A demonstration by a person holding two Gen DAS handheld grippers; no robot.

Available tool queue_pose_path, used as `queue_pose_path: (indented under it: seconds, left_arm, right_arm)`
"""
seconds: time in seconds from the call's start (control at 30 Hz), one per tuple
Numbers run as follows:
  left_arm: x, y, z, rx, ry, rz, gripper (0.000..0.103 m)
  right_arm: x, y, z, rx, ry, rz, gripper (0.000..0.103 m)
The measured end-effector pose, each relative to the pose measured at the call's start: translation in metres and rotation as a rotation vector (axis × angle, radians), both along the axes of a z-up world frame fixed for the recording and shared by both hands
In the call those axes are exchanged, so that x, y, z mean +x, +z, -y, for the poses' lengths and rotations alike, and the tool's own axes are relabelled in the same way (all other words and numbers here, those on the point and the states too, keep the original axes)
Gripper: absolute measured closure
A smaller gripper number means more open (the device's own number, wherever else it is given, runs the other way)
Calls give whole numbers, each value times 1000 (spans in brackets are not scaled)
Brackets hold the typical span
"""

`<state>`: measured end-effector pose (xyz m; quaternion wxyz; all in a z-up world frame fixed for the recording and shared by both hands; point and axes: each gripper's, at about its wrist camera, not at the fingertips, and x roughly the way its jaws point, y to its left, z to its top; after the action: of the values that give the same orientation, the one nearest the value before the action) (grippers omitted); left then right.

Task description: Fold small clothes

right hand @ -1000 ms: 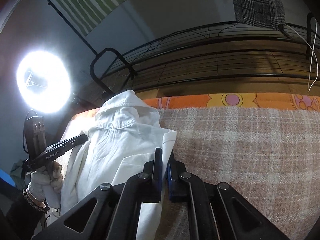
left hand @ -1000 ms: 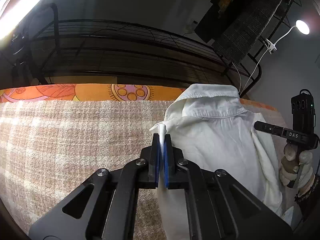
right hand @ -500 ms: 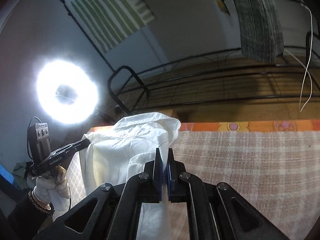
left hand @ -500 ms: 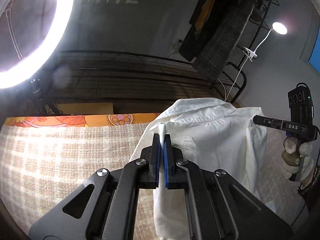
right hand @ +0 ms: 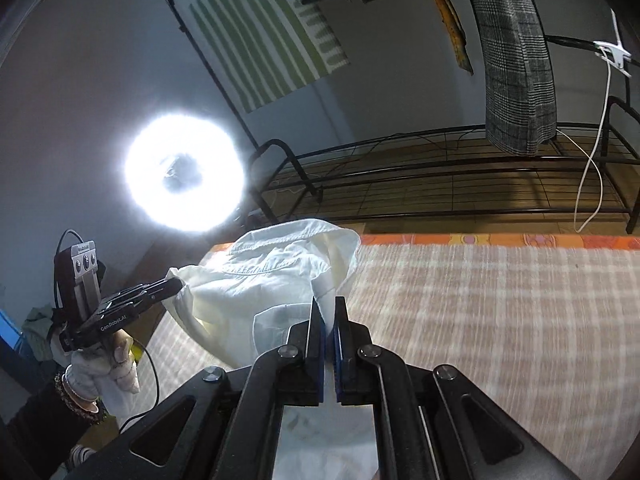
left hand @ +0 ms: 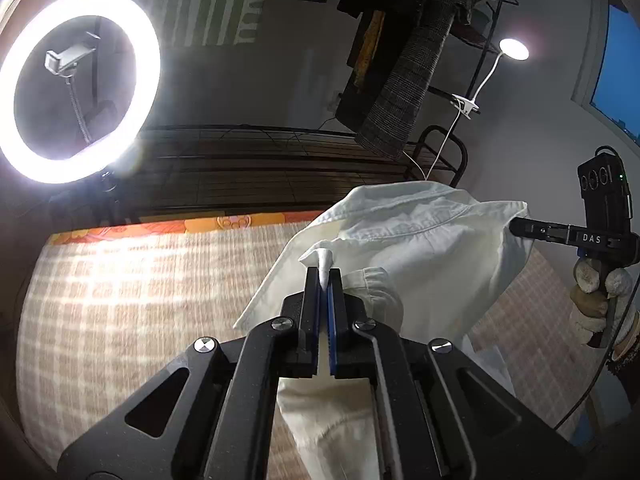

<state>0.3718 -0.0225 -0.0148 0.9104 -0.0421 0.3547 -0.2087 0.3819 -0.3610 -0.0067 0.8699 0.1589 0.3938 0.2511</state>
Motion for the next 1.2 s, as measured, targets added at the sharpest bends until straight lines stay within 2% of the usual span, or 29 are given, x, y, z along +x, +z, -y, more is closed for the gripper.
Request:
queue_pose_path:
  seconds: [0.27,0.63,0.8,0.9,1.03,1.13,1.2]
  left_arm:
    - [-70,-15,-7,7,-2,-22,103]
    - [-152,-65,0,115,-44,-97,102]
    - [-182,-76,4,170,-79,-124,102]
    - [-203,-75,2,173,-104,-145,102]
    - [-222,-64,-9,165,-117,-146,102]
    - [-218,-59,-21,97,-85,-170,102]
    - [-205,-60,-29,27,-37,-209,93]
  right_arm:
    - [-81,1,-9,-39,7,-5,103]
    - [-173,-33,-21,-102,22,-63,103]
    - [-197,-46,-23,-197,52,-73,101]
    - [-209,-50,-17,-229,73,-97,93]
    - [-227,-47,0,-233,64,-114,71]
    - [-236,-42,18,-163,26,-131,68]
    - [-232,-44,31,-75,-27,-167,60]
